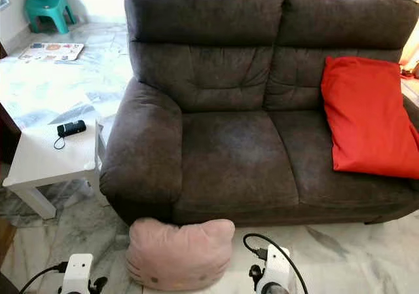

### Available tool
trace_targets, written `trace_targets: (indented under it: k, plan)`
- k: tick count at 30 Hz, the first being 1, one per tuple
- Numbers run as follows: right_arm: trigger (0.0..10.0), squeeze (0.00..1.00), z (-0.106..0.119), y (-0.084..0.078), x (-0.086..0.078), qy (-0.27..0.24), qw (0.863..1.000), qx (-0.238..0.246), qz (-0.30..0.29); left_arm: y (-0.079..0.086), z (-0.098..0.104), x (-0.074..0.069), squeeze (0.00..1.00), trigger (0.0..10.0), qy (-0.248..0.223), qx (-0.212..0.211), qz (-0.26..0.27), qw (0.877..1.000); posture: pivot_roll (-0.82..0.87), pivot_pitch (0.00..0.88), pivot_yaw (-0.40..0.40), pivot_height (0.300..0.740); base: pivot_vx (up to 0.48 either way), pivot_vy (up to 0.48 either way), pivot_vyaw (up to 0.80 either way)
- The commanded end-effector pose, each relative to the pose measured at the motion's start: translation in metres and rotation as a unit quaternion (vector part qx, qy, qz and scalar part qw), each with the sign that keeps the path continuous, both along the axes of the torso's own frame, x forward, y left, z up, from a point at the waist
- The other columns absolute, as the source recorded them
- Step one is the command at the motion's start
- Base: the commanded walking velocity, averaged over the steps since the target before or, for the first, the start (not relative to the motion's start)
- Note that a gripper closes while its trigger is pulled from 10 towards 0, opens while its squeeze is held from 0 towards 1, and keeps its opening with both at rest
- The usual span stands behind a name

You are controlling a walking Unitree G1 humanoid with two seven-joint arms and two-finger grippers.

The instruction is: Move the pillow to the sofa from floor

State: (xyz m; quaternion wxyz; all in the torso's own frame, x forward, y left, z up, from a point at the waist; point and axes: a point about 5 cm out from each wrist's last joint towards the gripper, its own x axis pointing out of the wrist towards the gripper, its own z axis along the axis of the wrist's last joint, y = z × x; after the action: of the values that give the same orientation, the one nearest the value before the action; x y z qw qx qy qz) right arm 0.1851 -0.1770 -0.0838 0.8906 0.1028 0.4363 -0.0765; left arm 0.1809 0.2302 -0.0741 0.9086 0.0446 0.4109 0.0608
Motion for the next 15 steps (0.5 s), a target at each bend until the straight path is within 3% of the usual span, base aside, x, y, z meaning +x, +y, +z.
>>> trace_targets:
  k: [1,15]
  plan:
    - [10.0,0.0,-0.0003,-0.0007,-0.0011,0.0,1.0,-0.002,0.004,0.0016,-0.0007,-0.0019,0.0,10.0,0.004,0.001,0.001,1.0,0.12,0.0,-0.064,0.74,0.285,0.0,0.0]
    - [10.0,0.0,-0.0007,0.0013,-0.0014,0.001,1.0,-0.003,0.012,0.0004,-0.0005,-0.0013,0.0,10.0,0.001,0.001,-0.004,1.0,0.13,0.0,-0.065,0.74,0.297,0.0,0.0]
